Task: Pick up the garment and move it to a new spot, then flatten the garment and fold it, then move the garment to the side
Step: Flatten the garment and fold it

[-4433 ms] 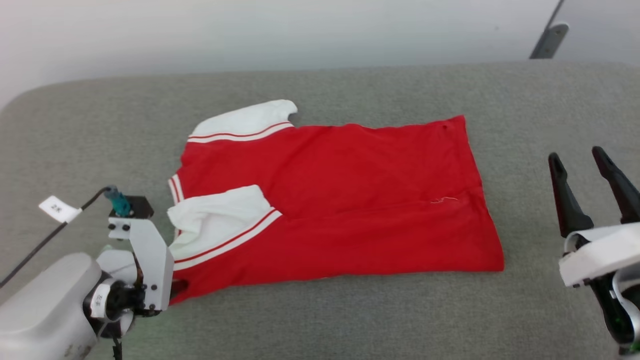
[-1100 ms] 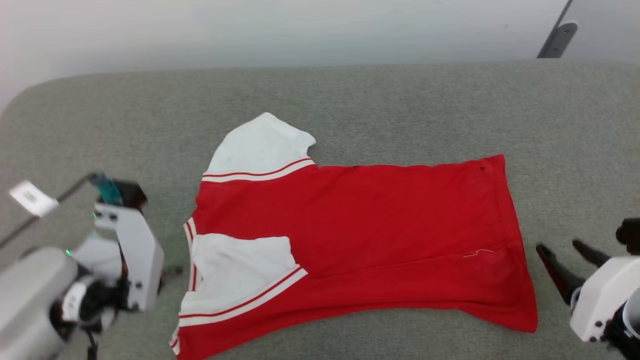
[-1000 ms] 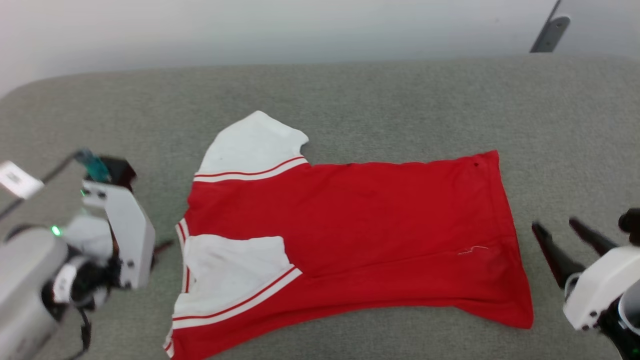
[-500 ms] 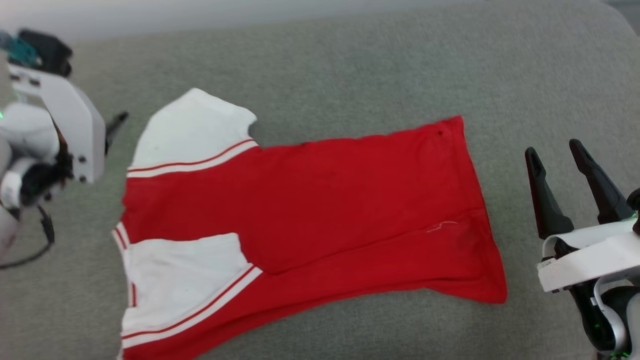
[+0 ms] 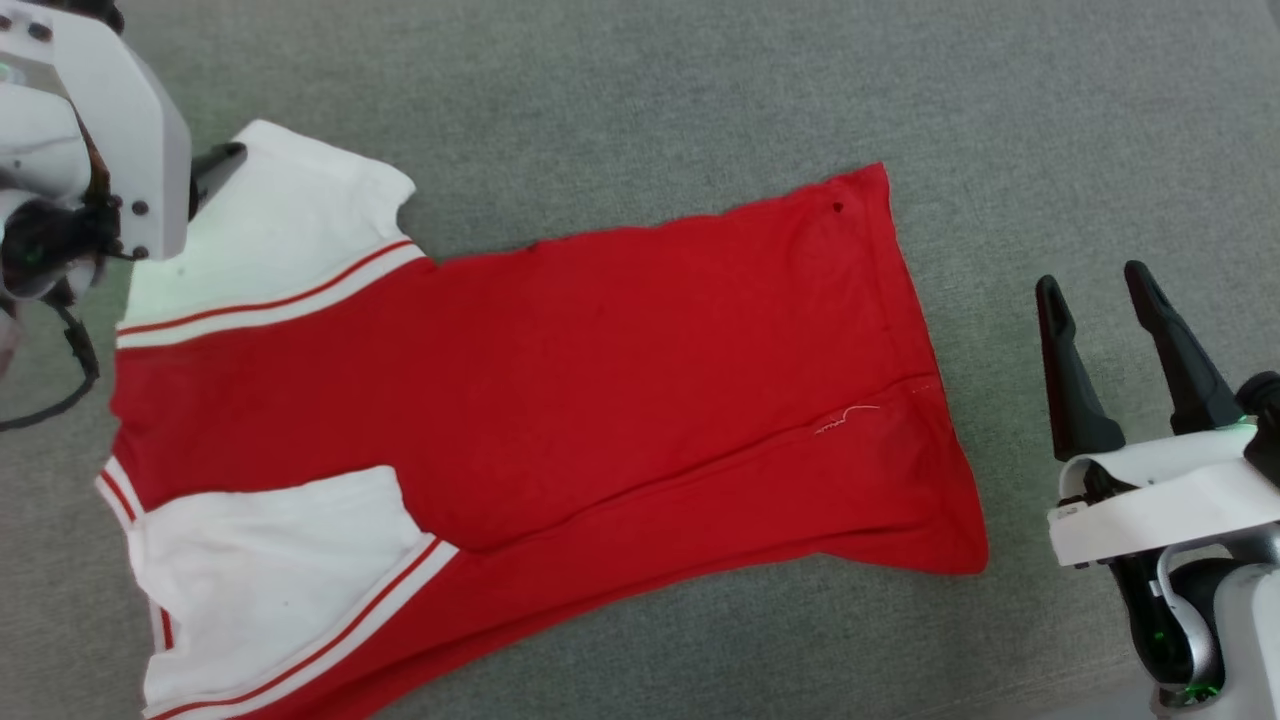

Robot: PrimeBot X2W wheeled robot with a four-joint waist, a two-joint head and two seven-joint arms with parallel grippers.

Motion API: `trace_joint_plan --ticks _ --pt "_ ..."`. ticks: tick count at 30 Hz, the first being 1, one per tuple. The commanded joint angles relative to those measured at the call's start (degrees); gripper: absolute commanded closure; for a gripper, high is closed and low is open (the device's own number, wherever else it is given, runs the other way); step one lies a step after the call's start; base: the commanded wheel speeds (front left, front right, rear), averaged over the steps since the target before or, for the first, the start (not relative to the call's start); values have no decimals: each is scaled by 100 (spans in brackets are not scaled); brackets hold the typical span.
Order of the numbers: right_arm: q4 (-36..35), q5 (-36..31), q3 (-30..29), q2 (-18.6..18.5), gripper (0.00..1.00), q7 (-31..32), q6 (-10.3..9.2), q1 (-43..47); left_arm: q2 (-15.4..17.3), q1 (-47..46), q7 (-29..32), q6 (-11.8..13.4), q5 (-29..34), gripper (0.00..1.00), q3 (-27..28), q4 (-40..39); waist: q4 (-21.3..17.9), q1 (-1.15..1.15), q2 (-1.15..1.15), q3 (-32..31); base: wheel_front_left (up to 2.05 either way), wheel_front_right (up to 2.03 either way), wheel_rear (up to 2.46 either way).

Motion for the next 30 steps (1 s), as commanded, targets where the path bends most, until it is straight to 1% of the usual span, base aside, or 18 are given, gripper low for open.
trace_joint_plan --ticks 1,3,8,10,11,13,17,22,25,27,28,29,30 --pt "35 -9 37 37 0 -9 -10 -87 -15 -98 66 -41 53 0 -31 53 -67 0 0 106 0 0 0" --pt "61 -10 37 50 0 -43 -10 -107 -73 -144 223 -42 7 0 -75 153 -73 0 0 139 0 0 0" --pt "105 33 39 51 0 -13 -10 -158 -143 -257 364 -51 243 0 -293 334 -83 0 0 219 0 0 0" --pt "123 53 28 57 0 22 -10 -177 -236 -254 386 34 170 0 -262 470 -85 0 0 249 0 0 0" --pt "133 64 31 59 0 40 -10 -188 -275 -263 375 54 186 20 -275 527 -88 0 0 264 0 0 0" --pt "156 89 53 76 0 118 -10 -210 -340 -228 427 61 183 100 -318 656 -89 0 0 281 0 0 0" --pt "153 243 139 67 0 439 -10 -378 -425 -271 396 50 131 100 -291 843 -75 0 0 291 0 0 0" --pt "253 364 389 -121 0 1215 -10 -953 -553 -390 341 -4 162 100 -328 949 3 0 0 301 0 0 0" --pt "449 361 523 -252 0 1726 -10 -1435 -684 -475 303 -47 165 100 -347 982 96 0 0 328 0 0 0" --pt "687 475 590 -281 0 2049 -10 -1771 -794 -523 263 -76 165 100 -359 1007 172 0 0 353 0 0 0" --pt "814 452 671 -383 0 2221 -10 -1935 -848 -556 243 -92 157 100 -366 1022 218 0 0 370 0 0 0" --pt "814 452 671 -383 0 2221 -10 -1935 -848 -556 243 -92 157 100 -366 1022 218 0 0 370 0 0 0" --pt "960 478 730 -422 0 2365 -10 -2104 -886 -581 223 -98 160 100 -372 1046 254 0 0 384 0 0 0"
